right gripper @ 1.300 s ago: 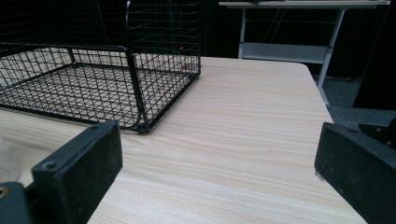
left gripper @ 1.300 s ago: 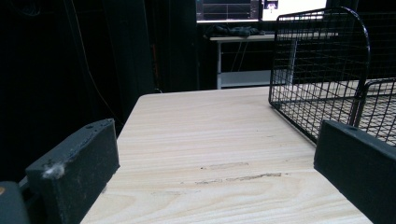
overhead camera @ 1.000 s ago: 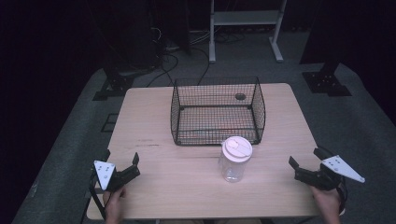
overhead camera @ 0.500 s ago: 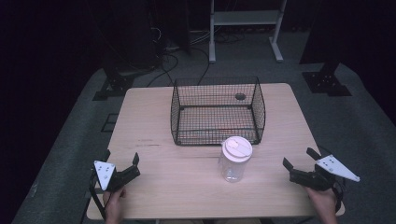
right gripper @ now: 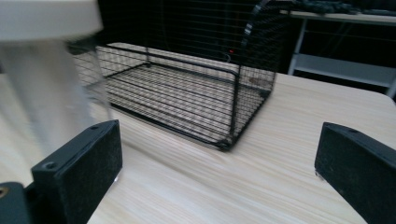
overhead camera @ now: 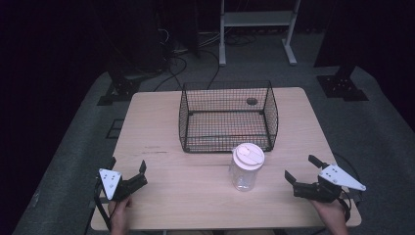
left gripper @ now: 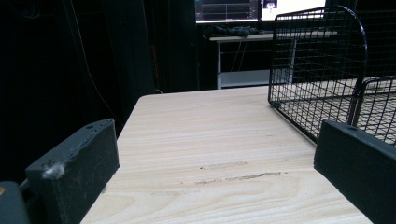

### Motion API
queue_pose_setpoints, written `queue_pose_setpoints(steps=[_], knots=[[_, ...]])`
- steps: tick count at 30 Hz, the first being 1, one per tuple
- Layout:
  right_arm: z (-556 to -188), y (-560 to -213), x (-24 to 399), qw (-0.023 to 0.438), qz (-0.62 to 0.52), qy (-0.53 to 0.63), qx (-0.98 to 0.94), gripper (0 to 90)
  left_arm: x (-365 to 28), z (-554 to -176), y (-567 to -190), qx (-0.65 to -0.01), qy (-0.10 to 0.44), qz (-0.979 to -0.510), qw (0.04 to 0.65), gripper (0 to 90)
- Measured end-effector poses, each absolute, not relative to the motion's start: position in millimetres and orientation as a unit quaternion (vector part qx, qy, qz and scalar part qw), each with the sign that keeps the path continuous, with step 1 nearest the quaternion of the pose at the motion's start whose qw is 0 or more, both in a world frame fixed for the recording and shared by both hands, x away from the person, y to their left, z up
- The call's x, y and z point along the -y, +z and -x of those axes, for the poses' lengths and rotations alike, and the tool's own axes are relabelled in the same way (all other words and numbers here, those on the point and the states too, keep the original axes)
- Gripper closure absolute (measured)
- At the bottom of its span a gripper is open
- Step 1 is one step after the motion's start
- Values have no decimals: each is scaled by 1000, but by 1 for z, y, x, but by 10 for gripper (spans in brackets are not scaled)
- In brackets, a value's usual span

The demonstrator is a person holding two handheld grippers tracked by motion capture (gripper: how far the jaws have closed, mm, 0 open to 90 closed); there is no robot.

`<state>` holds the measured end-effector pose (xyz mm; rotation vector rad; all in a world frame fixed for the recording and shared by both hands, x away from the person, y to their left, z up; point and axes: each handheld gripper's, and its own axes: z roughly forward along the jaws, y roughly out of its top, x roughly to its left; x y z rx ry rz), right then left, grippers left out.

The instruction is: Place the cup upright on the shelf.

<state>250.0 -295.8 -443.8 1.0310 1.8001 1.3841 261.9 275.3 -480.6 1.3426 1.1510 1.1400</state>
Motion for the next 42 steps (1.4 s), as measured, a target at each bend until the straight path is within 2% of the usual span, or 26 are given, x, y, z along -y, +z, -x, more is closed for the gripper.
queue_pose_setpoints(steps=[21,42], knots=[[-231,-420,258,294,-318,547,-717,4,-276,-262,-481,-476,470,-554,496,0],[-236,-414,213,273,-272,550,-741,4,-276,-261,-480,-475,470,-554,496,0]])
